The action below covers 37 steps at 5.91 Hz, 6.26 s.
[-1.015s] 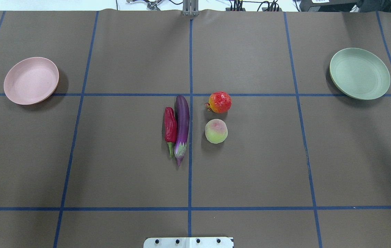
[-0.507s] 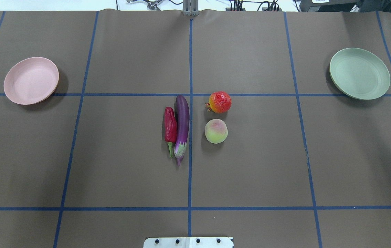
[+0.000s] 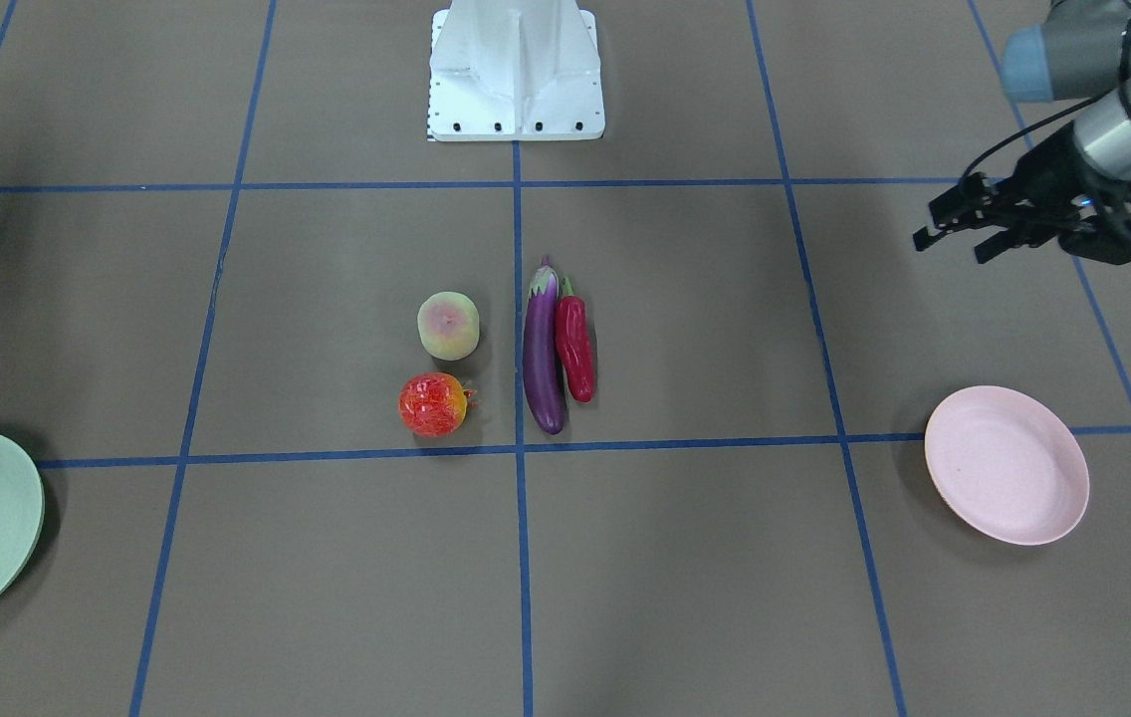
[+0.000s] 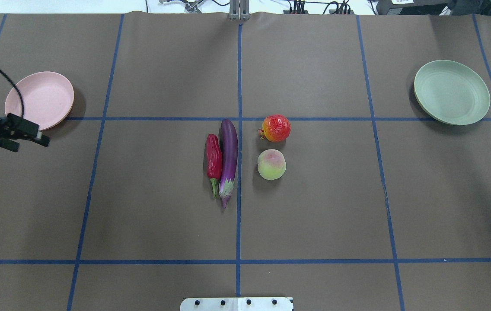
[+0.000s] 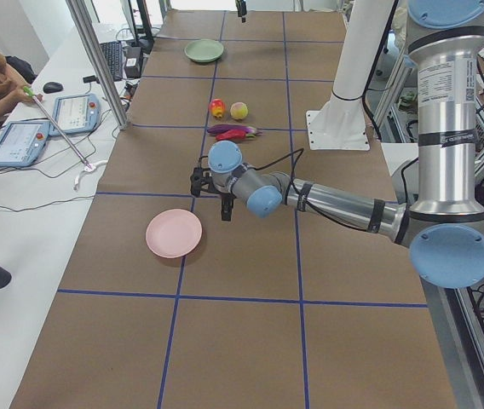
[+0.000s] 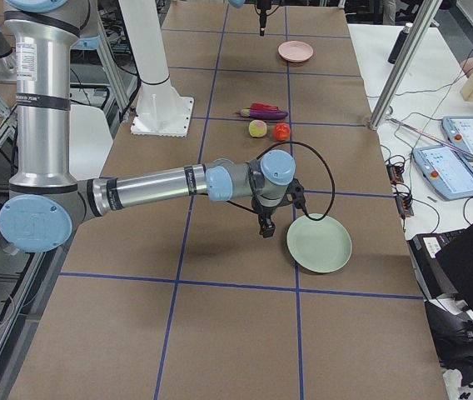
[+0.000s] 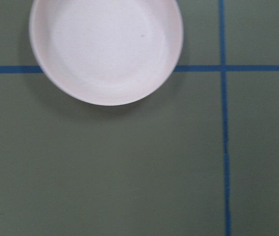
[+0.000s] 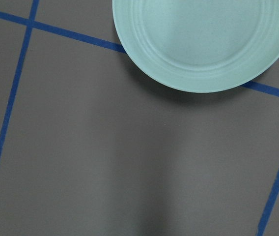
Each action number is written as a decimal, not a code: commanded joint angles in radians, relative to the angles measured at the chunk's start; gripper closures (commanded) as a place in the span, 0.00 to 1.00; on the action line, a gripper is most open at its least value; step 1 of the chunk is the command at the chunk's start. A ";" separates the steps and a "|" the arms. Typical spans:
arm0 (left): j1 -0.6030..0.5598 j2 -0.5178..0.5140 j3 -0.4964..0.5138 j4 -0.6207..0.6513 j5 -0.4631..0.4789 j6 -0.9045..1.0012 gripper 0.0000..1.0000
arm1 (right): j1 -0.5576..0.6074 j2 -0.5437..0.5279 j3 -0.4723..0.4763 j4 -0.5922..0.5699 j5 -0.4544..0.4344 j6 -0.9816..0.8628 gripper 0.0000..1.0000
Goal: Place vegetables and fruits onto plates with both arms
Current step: 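Reach the left gripper to the red chili pepper and grasp it, then carry pepper to pink plate with left gripper while right reaches for red fruit, then lower pepper onto pink plate with left while right grasps red fruit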
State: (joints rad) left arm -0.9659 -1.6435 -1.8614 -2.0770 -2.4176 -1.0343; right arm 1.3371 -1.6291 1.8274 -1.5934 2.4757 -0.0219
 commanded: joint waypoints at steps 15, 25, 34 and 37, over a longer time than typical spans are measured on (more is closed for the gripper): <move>0.214 -0.454 0.187 0.052 0.226 -0.372 1.00 | -0.183 0.182 0.003 0.024 -0.024 0.435 0.00; -0.215 -0.320 0.666 0.055 0.167 0.171 0.88 | -0.630 0.636 -0.224 0.326 -0.521 1.492 0.00; -0.215 -0.337 0.673 0.049 0.193 0.165 0.00 | -0.717 0.655 -0.385 0.616 -0.658 1.836 0.01; -0.215 -0.340 0.666 0.049 0.193 0.155 0.00 | -0.717 0.655 -0.384 0.618 -0.656 1.846 1.00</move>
State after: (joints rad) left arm -1.1807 -1.9814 -1.1925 -2.0280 -2.2233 -0.8736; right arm 0.6198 -0.9744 1.4416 -0.9768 1.8183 1.8219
